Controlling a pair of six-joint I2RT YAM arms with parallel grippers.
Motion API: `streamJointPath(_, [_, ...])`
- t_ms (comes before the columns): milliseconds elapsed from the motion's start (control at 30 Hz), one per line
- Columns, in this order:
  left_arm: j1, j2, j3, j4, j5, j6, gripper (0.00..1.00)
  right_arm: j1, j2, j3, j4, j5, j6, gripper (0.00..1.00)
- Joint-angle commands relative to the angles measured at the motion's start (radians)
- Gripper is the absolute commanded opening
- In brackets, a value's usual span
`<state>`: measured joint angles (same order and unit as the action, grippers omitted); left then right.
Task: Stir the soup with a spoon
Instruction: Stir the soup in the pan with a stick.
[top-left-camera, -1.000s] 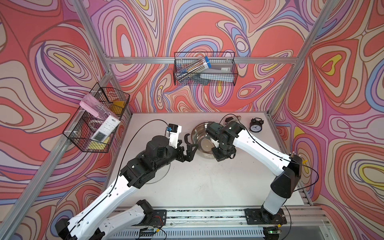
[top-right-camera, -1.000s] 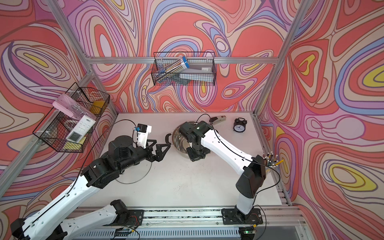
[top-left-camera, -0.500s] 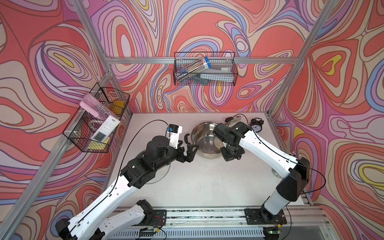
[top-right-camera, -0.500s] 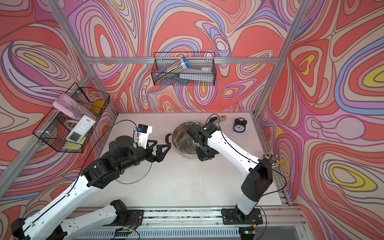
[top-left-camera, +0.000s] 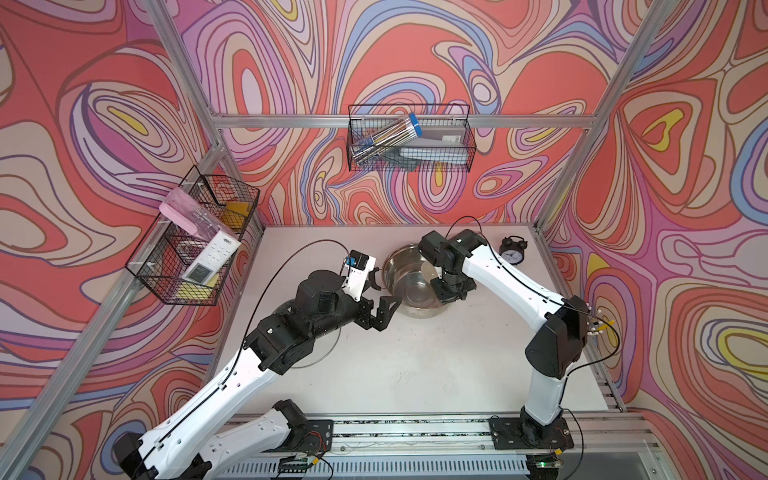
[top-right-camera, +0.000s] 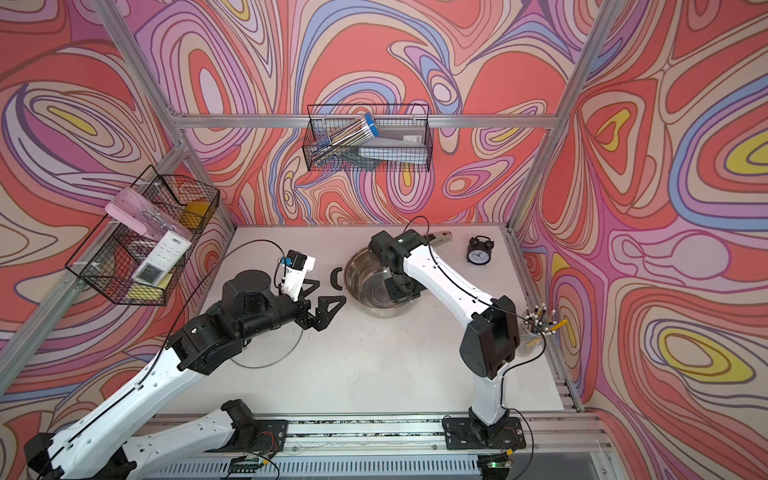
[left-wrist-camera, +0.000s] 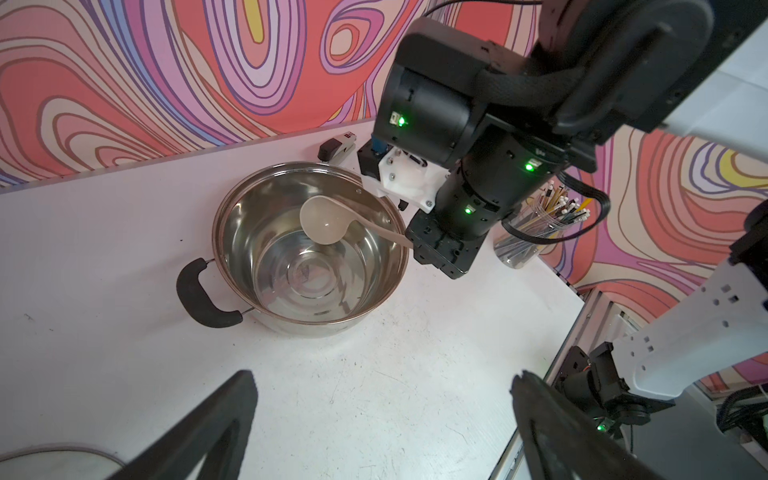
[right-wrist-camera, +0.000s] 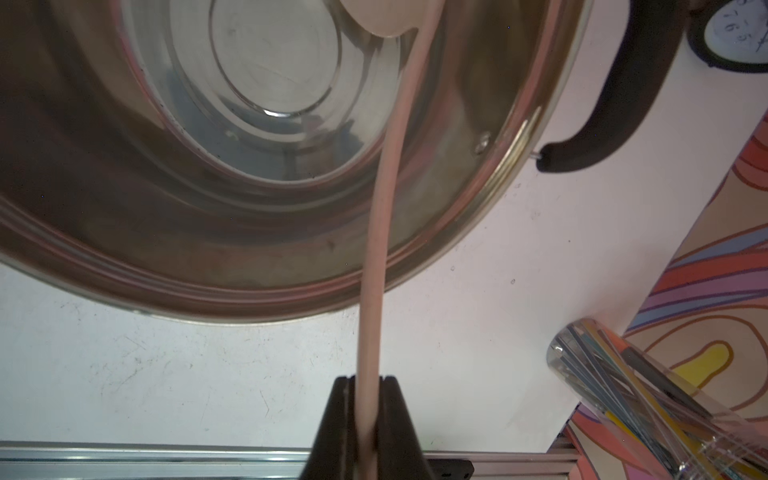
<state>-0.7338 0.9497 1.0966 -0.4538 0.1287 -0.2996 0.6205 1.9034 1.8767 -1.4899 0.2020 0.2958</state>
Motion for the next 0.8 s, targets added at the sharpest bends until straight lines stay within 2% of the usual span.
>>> streamJointPath(0, [-0.006, -0.003, 0.024, -0.015, -0.013, 0.085, 0.99, -0.003, 0.024, 0.072, 0.028, -0.067, -0.035, 0.00])
streamJointPath(133, [-0.007, -0.021, -0.007, 0.040, -0.023, 0.114, 0.99, 0.000, 0.034, 0.092, 0.040, -0.154, -0.049, 0.00])
streamJointPath(333, [-0.009, -0.025, -0.029, 0.090, -0.026, 0.138, 0.99, 0.027, -0.034, 0.015, 0.070, -0.225, -0.067, 0.00])
streamJointPath(600, [-0.009, -0.004, -0.023, 0.112, -0.027, 0.145, 0.99, 0.035, -0.188, -0.134, 0.066, -0.234, -0.029, 0.00])
streamJointPath(767, [-0.009, 0.012, -0.017, 0.120, -0.020, 0.151, 0.99, 0.035, -0.248, -0.217, 0.022, -0.179, 0.000, 0.00])
